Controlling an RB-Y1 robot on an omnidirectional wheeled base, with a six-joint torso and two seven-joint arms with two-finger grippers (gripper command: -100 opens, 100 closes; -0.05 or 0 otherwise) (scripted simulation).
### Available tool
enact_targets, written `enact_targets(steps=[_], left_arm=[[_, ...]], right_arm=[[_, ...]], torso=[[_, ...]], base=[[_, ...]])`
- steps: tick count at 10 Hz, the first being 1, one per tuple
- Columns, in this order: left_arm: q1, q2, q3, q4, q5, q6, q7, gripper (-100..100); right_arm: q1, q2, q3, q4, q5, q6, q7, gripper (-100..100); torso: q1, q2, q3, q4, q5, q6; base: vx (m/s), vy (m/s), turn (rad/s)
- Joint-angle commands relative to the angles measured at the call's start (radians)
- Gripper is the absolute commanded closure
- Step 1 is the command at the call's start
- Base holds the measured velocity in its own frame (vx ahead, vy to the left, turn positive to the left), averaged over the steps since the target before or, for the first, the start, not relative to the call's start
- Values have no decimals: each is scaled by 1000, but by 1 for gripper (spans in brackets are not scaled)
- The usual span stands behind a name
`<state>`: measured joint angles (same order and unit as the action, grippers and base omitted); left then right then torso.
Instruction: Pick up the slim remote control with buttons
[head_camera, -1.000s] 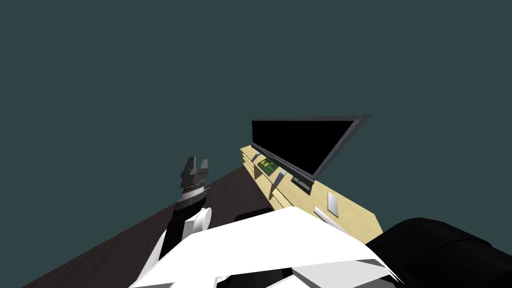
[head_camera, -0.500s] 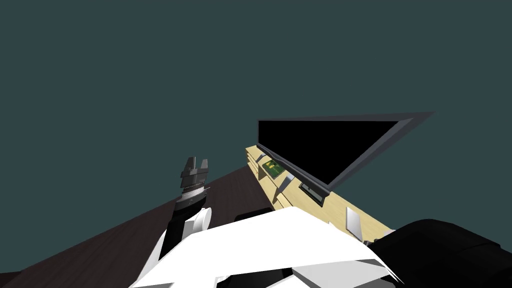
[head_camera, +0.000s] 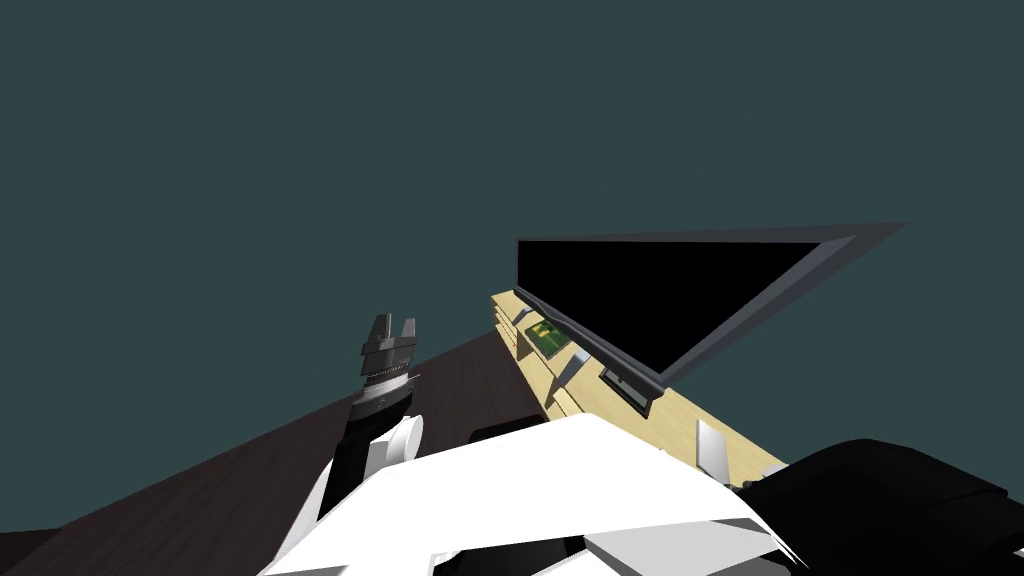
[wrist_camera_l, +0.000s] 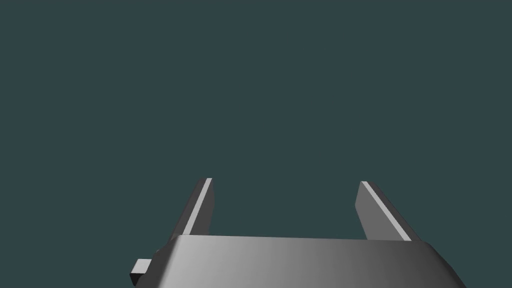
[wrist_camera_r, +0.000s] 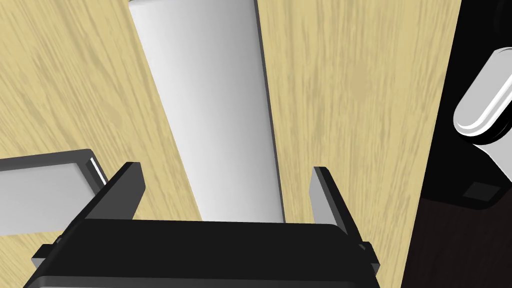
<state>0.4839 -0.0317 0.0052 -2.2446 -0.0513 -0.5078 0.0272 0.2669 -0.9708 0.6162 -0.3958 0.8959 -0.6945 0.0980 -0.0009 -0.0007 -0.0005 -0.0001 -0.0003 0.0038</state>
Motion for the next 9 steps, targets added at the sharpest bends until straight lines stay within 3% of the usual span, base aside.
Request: enact_targets(steps=[1, 3, 4, 5, 9], left_arm=[[0, 0, 0, 0, 0, 0, 0, 0], [0, 0, 0, 0, 0, 0, 0, 0], [0, 0, 0, 0, 0, 0, 0, 0], [0, 0, 0, 0, 0, 0, 0, 0], [0, 0, 0, 0, 0, 0, 0, 0]], right_arm=[[11, 18, 5, -18, -1, 32, -10, -100], [10, 40, 7, -12, -3, 49, -5, -100], [5, 36, 5, -2, -3, 36, 1, -100], [5, 37, 5, -3, -2, 40, -1, 100], [5, 38, 6, -4, -2, 37, 0, 100]], torso=[[0, 0, 0, 0, 0, 0], [-1, 0, 0, 0, 0, 0], [-1, 0, 0, 0, 0, 0], [1, 0, 0, 0, 0, 0], [0, 0, 0, 0, 0, 0]], base=[[-3, -48, 47], [1, -48, 28], [-2, -20, 7], [0, 0, 0], [0, 0, 0]])
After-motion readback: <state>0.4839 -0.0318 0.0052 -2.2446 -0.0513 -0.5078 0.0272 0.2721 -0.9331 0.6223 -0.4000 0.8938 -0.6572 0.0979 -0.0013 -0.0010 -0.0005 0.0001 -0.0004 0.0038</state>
